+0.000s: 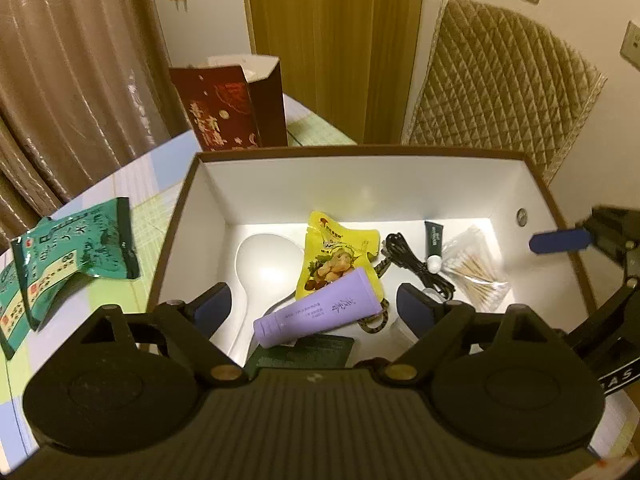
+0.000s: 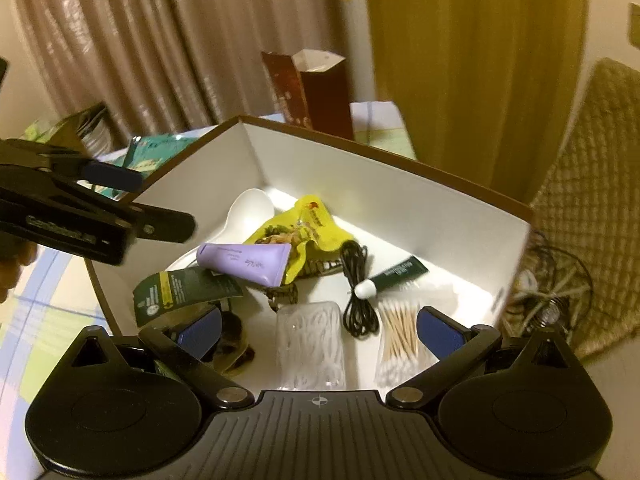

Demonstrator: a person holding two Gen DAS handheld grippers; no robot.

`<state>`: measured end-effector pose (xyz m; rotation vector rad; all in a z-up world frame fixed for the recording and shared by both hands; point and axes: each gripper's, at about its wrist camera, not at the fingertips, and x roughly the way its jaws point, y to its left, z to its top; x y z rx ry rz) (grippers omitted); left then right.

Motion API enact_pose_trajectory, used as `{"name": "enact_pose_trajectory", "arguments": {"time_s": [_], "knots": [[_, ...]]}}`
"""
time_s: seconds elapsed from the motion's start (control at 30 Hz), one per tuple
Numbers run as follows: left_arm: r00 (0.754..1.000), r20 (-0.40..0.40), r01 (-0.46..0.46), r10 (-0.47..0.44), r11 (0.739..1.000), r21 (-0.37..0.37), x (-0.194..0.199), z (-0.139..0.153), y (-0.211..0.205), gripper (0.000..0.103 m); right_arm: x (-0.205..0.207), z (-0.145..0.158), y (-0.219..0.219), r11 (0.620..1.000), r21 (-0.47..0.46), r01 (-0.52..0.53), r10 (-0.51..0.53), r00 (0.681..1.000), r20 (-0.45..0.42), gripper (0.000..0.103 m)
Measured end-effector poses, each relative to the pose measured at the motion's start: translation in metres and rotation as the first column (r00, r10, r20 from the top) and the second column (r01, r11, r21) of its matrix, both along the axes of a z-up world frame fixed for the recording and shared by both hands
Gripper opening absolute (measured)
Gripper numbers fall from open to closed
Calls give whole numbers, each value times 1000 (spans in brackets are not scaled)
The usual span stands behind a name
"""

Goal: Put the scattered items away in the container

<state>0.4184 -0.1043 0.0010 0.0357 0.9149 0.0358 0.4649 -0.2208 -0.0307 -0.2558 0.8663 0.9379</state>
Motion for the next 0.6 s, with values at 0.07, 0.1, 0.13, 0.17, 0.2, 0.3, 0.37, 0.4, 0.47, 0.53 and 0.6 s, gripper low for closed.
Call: {"name": "enact_pose_trajectory", "arguments": {"time_s": [0.07,0.1,0.13,0.17,0.2,0.3,0.37,0.4,0.47,0.53,0.6], "knots": [[1000,18,-10,10,1000,1,-9,8,0,89,-8,4,-4,1000,2,25,-25,1000,16,101],[1000,26,-14,14,1000,2,-14,11,-1,89,-12,6,-5,999,5,36,-36,999,23,101],[999,35,-18,18,1000,3,-19,14,-1,89,-16,8,-7,999,10,45,-46,999,27,101],[999,45,-22,22,1000,5,-24,18,-1,90,-20,11,-10,998,18,55,-55,998,28,101],[998,55,-25,24,1000,7,-30,21,-1,91,-23,13,-12,997,29,66,-67,997,28,101],[996,89,-25,23,999,20,-47,29,-3,94,-36,18,-20,992,61,106,-110,993,52,101],[993,114,-25,20,999,43,-59,33,-5,94,-45,22,-25,990,79,118,-123,991,57,101],[992,123,-25,18,998,55,-65,35,-7,95,-49,24,-26,989,82,124,-129,990,56,101],[990,138,-29,19,997,68,-77,38,-8,97,-57,27,-26,987,73,140,-144,988,58,101],[989,148,-30,19,997,71,-88,40,-9,97,-67,31,-27,986,66,151,-155,986,65,101],[988,150,-41,30,997,73,-99,41,-9,97,-77,34,-27,986,59,159,-163,984,74,101]]}}
